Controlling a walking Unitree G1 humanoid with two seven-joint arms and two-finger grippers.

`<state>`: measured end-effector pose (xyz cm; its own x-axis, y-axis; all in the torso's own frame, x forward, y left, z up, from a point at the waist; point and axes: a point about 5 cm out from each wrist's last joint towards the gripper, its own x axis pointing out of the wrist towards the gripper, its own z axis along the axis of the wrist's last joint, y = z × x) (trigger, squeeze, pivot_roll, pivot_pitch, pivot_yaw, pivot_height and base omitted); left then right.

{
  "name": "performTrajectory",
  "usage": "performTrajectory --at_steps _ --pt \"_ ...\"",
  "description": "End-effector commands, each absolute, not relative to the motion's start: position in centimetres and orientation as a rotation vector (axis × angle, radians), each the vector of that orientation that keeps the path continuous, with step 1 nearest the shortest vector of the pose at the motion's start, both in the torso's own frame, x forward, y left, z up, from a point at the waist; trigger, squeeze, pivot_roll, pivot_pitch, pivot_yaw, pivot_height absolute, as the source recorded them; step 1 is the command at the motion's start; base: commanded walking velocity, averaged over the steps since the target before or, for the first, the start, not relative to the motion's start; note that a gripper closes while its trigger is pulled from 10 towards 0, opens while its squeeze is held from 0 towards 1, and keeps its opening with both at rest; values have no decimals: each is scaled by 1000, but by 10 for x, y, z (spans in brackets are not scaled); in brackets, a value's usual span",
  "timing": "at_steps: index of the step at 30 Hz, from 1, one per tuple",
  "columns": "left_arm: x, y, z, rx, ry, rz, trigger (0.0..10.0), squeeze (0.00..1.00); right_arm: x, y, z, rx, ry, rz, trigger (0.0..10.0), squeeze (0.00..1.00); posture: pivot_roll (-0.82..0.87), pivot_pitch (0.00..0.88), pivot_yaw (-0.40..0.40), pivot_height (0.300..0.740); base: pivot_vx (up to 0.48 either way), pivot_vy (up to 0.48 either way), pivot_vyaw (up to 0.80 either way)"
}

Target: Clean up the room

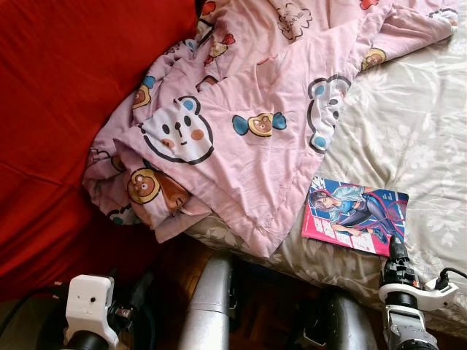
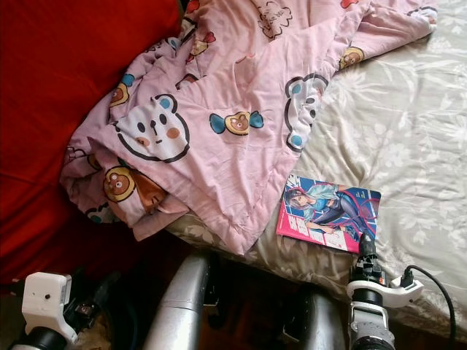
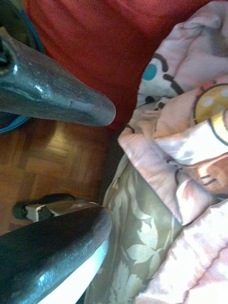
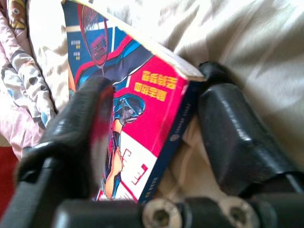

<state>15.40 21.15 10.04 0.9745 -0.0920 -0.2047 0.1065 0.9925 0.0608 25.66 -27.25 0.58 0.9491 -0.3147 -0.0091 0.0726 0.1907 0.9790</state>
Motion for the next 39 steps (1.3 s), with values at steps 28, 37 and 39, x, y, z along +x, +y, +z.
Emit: performTrajectory --at_steps 28,37,39 --pt "144 205 83 58 273 -93 10000 0 246 -274 -3 1362 -201 -308 0 0 321 622 169 628 0 0 0" --pt "168 208 76 64 231 -66 10000 0 265 -259 19 1201 -236 -168 0 0 249 516 107 628 0 0 0" --pt "177 207 74 61 214 -62 10000 0 270 -252 32 1116 -252 -128 0 0 228 481 90 628 0 0 0"
